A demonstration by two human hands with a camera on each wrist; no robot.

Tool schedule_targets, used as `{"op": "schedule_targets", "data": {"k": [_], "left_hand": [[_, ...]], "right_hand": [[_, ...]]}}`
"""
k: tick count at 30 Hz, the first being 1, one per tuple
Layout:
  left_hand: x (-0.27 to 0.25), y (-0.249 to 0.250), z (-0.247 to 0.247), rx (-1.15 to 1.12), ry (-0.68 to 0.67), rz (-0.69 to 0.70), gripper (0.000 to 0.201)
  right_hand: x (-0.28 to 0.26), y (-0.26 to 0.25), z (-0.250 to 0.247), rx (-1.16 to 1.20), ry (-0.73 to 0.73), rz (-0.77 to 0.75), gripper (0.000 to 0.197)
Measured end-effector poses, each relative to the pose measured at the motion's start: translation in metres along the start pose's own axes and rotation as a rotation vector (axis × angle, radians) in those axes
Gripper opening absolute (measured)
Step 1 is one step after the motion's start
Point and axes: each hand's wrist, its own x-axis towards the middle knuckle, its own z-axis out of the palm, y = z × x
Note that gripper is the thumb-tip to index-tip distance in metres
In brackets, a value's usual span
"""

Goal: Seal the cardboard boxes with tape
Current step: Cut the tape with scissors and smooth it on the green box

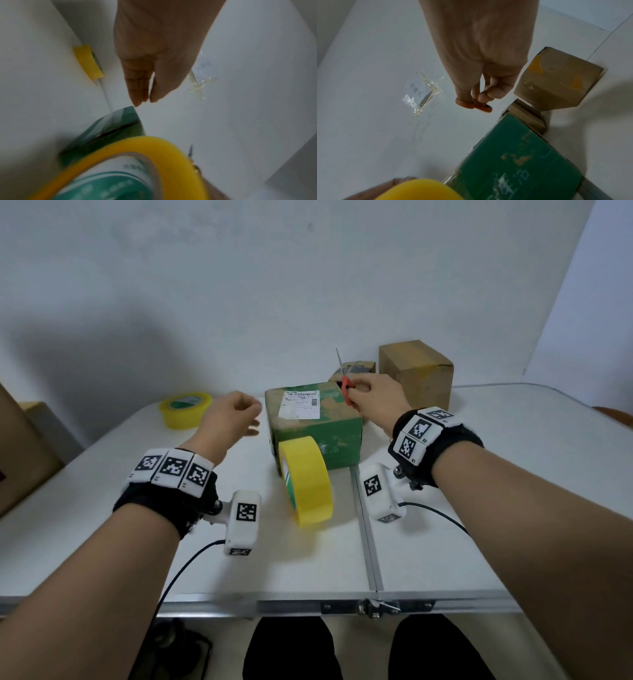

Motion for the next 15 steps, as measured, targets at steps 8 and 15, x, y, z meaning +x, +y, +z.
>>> {"op": "schedule_targets", "data": {"k": [8, 15], "left_hand": [[-0.042, 0.004, 0.011, -0.183, -0.422, -0.573, 0.059], [-0.046, 0.016, 0.023, -0.284, -0.459, -0.575, 0.042]], "right_hand": [[-0.004, -0.01, 0.017, 0.034, -0.202, 0.006, 0.024], [-0.003, -0.015, 0.028, -0.19, -0.183, -0.172, 0.031]]}}
